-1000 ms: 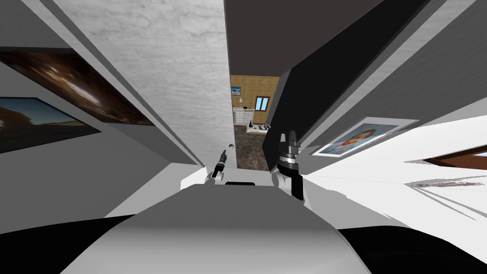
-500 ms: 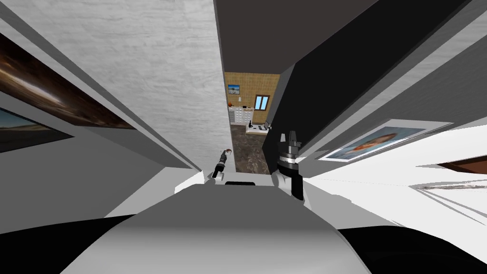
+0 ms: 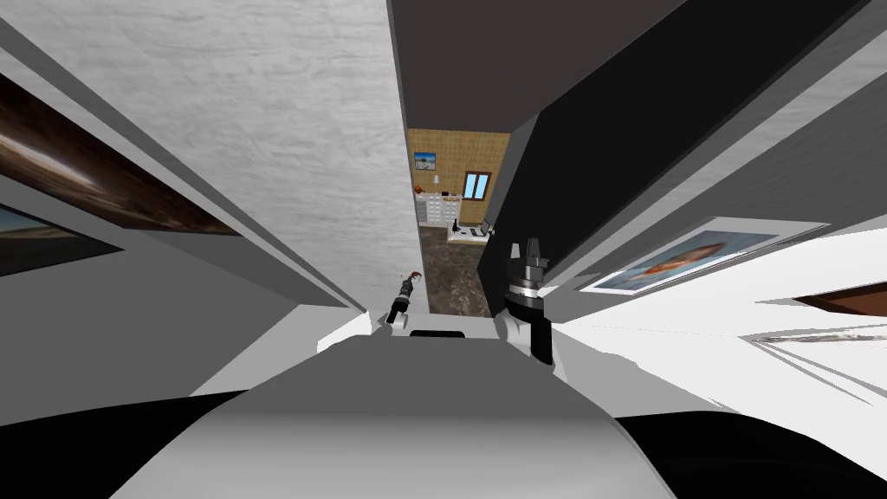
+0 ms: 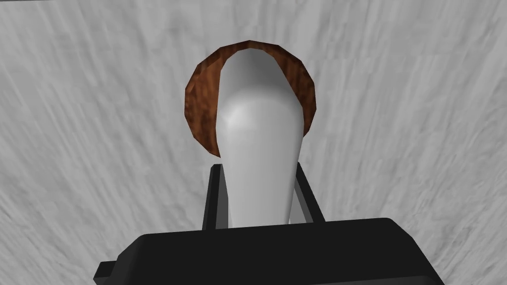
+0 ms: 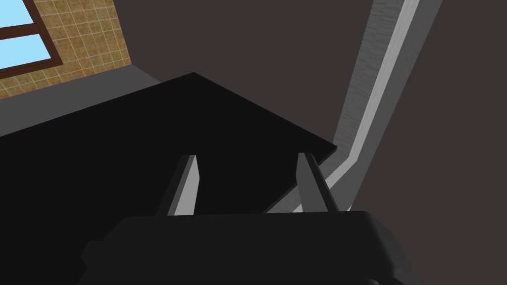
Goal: Push the door open
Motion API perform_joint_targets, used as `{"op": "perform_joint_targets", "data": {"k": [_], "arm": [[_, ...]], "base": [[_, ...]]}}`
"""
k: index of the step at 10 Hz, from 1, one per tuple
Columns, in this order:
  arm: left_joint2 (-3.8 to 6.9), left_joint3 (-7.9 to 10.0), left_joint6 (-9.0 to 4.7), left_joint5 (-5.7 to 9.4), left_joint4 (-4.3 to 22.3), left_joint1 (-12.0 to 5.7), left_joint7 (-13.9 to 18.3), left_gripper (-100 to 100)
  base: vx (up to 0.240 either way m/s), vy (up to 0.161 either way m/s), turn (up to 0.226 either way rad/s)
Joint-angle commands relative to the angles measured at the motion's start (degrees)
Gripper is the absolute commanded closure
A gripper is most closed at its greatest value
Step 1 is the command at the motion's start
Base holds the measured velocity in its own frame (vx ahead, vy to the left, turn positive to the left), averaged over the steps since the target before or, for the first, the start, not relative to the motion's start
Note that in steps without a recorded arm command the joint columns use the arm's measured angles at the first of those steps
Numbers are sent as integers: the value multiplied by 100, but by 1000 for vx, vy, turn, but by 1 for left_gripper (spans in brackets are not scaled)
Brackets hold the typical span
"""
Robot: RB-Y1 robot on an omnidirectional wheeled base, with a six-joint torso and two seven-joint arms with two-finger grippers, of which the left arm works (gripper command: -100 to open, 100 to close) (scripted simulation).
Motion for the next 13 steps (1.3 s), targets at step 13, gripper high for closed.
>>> {"op": "perform_joint_targets", "data": {"k": [13], "arm": [[208, 436, -8, 257, 33, 31, -159, 100]], "base": [[127, -41, 28]]}}
